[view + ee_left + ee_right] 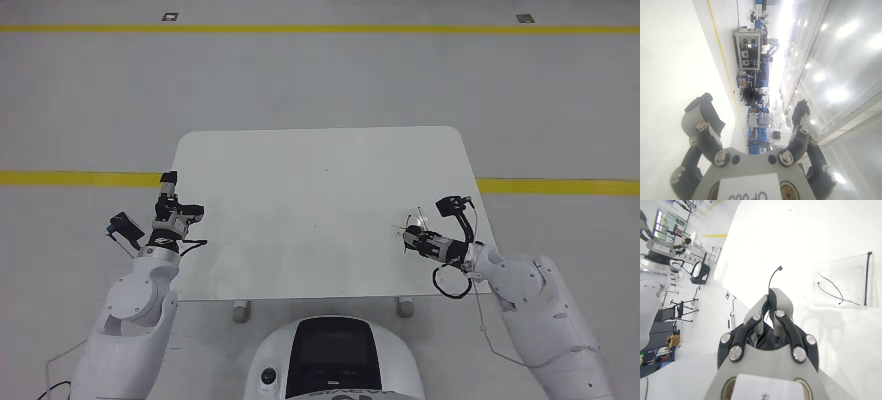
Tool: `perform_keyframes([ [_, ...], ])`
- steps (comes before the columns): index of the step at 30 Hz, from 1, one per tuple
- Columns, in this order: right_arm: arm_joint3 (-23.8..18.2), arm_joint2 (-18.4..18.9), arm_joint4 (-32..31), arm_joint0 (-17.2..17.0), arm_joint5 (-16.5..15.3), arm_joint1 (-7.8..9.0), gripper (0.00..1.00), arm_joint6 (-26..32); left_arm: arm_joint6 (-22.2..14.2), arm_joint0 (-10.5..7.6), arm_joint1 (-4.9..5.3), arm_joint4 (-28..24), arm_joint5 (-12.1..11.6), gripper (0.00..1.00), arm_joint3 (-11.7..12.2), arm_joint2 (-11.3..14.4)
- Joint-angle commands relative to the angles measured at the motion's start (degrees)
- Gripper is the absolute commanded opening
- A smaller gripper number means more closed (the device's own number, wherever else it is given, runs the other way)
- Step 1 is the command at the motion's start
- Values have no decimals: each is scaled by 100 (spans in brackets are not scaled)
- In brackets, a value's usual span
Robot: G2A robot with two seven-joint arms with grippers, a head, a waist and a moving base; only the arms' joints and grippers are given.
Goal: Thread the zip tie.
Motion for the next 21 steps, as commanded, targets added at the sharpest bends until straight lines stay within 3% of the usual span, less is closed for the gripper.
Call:
perform_keyframes([
  [1, -84, -24, 7, -78, 0, 8, 0, -324, 0, 0, 0, 0, 0, 100, 0, 0],
  [10, -427, -371, 81, -447, 0, 126, 0, -1455, 0, 0, 0, 0, 0, 100, 0, 0],
  [17, -568, -610, 464, -538, 0, 306, 0, -1676, 0, 0, 0, 0, 0, 100, 0, 0],
  [21, -568, -610, 464, -538, 0, 306, 0, -1676, 0, 0, 0, 0, 0, 100, 0, 0],
])
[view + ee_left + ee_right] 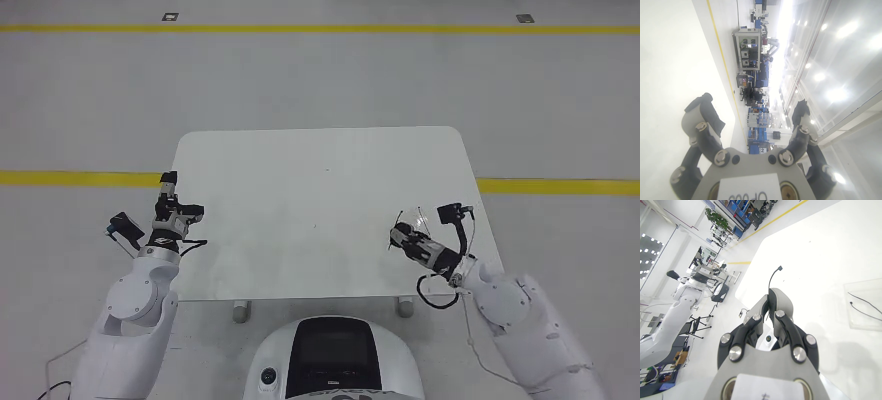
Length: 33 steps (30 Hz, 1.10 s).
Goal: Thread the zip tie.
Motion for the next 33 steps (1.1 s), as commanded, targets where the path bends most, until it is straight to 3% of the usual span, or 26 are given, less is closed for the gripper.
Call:
perform_keyframes([
  [1, 1, 2, -7, 0, 0, -2, 0, -1, 0, 0, 0, 0, 0, 100, 0, 0],
  [9, -59, -78, 73, 67, 0, -19, 0, -162, 0, 0, 0, 0, 0, 100, 0, 0],
  [19, -353, -754, -235, 322, 0, 30, 0, -1160, 0, 0, 0, 0, 0, 100, 0, 0],
  [22, -363, -997, -297, 434, 0, 81, 0, -1141, 0, 0, 0, 0, 0, 100, 0, 0],
  [33, -360, -1014, -319, 444, 0, 88, 0, -1152, 0, 0, 0, 0, 0, 100, 0, 0],
])
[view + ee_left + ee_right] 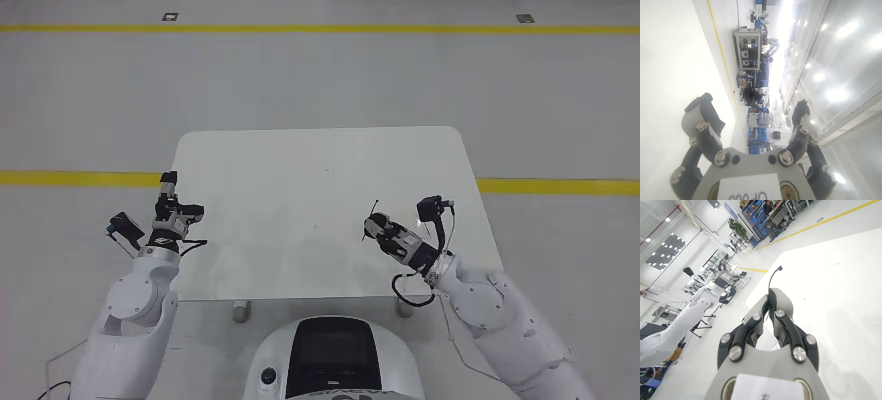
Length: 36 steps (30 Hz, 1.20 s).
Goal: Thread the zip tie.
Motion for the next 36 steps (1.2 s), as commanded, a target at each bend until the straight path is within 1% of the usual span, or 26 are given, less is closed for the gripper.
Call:
perform_keyframes([
  [1, 0, 0, 0, 0, 0, 0, 0, 0, 0, 0, 0, 0, 0, 100, 0, 0],
  [5, 19, 6, 31, -4, 16, -5, 0, -52, 0, 0, 0, 0, 0, 100, 0, 0],
  [7, 155, -46, 171, -32, 0, -25, 0, -200, 0, 0, 0, 0, 0, 100, 0, 0],
  [10, 369, -196, 537, -71, 0, -57, 0, -553, 0, 0, 0, 0, 0, 100, 0, 0],
  [12, 441, -307, 738, -101, 0, -68, 0, -778, 0, 0, 0, 0, 0, 100, 0, 0],
  [14, 482, -426, 782, -97, 0, -61, 0, -970, 0, 0, 0, 0, 0, 100, 0, 0],
  [17, 574, -598, 671, -104, 0, -30, 0, -1301, 0, 0, 0, 0, 0, 100, 0, 0],
  [18, 550, -663, 738, -113, 0, -21, 0, -1395, 0, 0, 0, 0, 0, 100, 0, 0],
  [29, 553, -689, 760, -117, 28, -14, 0, -1446, 0, 0, 0, 0, 0, 100, 0, 0],
  [30, 568, -684, 758, -122, 50, -22, 0, -1489, -46, -20, -3, 23, -3, 100, -19, 37],
  [32, 632, -655, 852, -166, 0, -46, 0, -1702, -359, -43, 4, 233, 110, 100, -108, 197],
  [33, 654, -651, 905, -184, 0, -56, 0, -1767, -528, -50, 2, 197, 206, 100, -157, 279],
  [34, 687, -642, 943, -199, 0, -66, 0, -1827, -743, -66, 1, 94, 349, 100, -225, 361],
  [36, 742, -639, 1014, -232, 0, -80, 0, -1905, -1183, -69, 14, 176, 541, 100, -381, 523],
])
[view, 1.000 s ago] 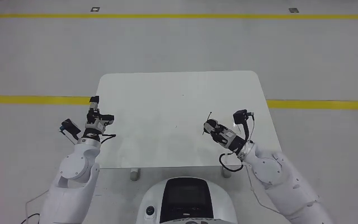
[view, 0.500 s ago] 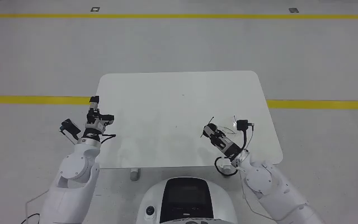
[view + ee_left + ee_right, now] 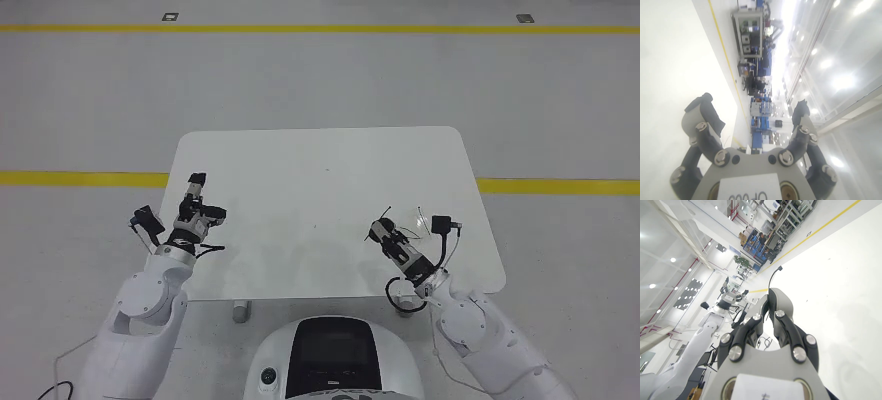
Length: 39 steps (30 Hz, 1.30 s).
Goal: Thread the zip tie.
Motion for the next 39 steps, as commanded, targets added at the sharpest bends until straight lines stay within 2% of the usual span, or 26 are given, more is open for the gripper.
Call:
perform_keyframes([
  [1, 49, 3, 60, -27, 2, -11, 0, -46, -363, 6, 12, 159, 173, 100, -131, 159],
  [3, 125, 39, 138, -67, 2, -22, 0, -162, -477, -2, 3, 282, 392, 100, -222, 415],
  [5, 255, 112, 86, -102, 2, -39, 0, -464, -208, -70, -20, 319, 441, 100, -258, 520],
  [14, 259, 119, 54, -112, 2, -47, 0, -568, -221, -78, -20, 341, 439, 100, -241, 530],
  [16, 261, 119, 47, -102, 36, -53, 0, -553, -554, -102, -5, 416, 460, 100, -201, 606],
  [18, 270, 95, 130, -84, 8, -78, 0, -545, -1041, -161, 11, 367, 497, 100, -125, 698],
  [20, 322, 55, 233, -64, 2, -110, 0, -553, -1587, -276, 28, 485, 562, 100, -19, 905],
  [22, 364, 7, 349, -38, 2, -140, 0, -516, -1947, -419, 34, 590, 600, 100, 97, 1115],
  [24, 425, -18, 436, -9, 2, -161, 0, -483, -2154, -532, 34, 682, 660, 100, 208, 1285],
  [25, 465, -29, 501, 13, 2, -176, 0, -463, -2215, -604, 39, 769, 708, 100, 278, 1344],
  [26, 491, -28, 543, 30, 2, -186, 0, -474, -2079, -649, 40, 839, 756, 100, 341, 1328],
  [27, 465, -29, 611, 39, 2, -199, 0, -496, -1714, -683, 25, 783, 709, 100, 355, 1251],
  [35, 396, -16, 689, 25, 2, -208, 0, -532, -1702, -686, 24, 793, 696, 100, 359, 1270],
  [37, 400, -28, 693, 63, 75, -231, 0, -506, -1860, -688, 27, 871, 598, 100, 345, 1402],
  [39, 438, -67, 714, 102, 76, -264, 0, -531, -2202, -724, 31, 836, 513, 100, 353, 1543],
])
